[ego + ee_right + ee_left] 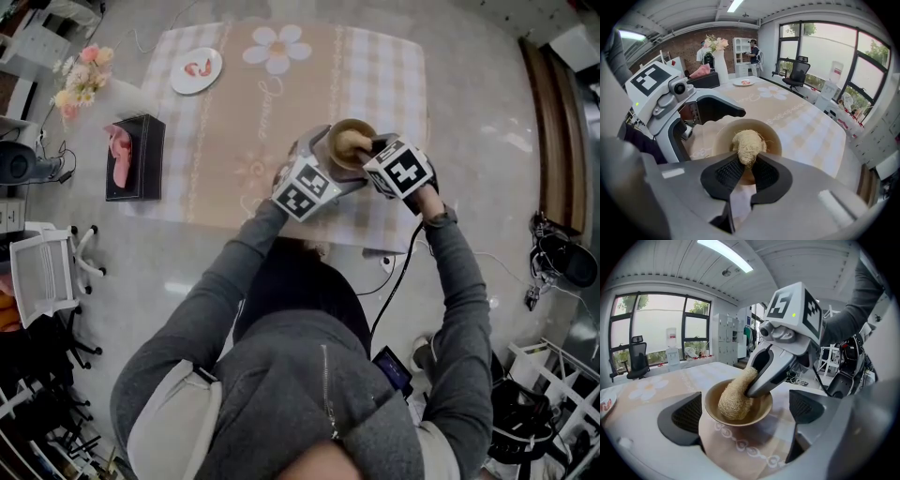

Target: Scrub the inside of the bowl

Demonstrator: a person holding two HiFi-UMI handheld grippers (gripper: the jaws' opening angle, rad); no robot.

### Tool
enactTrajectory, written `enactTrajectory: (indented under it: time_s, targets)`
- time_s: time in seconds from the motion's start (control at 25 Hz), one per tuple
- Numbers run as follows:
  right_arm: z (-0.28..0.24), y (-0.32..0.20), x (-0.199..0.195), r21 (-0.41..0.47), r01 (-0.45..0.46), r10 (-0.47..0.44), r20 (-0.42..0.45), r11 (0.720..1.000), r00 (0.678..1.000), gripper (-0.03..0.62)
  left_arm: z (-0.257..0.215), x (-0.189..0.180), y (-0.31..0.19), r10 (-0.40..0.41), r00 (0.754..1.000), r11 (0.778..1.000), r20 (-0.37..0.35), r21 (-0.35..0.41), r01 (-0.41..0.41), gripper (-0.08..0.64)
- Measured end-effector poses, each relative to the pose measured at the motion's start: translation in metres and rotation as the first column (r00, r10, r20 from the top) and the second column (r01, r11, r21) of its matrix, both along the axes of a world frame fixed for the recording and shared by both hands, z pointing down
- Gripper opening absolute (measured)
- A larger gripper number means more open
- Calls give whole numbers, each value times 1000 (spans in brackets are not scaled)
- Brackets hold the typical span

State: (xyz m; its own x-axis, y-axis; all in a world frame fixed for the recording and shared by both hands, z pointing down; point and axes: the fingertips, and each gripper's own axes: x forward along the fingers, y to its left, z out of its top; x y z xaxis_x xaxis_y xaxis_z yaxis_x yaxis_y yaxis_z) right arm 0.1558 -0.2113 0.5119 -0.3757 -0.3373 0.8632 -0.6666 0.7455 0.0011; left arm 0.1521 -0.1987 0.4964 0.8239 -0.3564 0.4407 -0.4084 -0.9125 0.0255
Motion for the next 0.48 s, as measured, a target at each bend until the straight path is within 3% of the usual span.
enactTrajectory:
  time_s: [0.28,0.4,0.48]
  targets:
    - [-22,5,-5,53,-57,53,69,997,996,49,-26,-6,4,-26,999,999,-37,36,27,574]
    - [-44,5,0,95,-137,121,150,986,981,49,-48,-7,5,-47,995,997,-88,53,51,527]
    - [-64,4,5,126,-218,185,233,968,955,51,-65,-6,7,-50,990,996,-129,68,59,506]
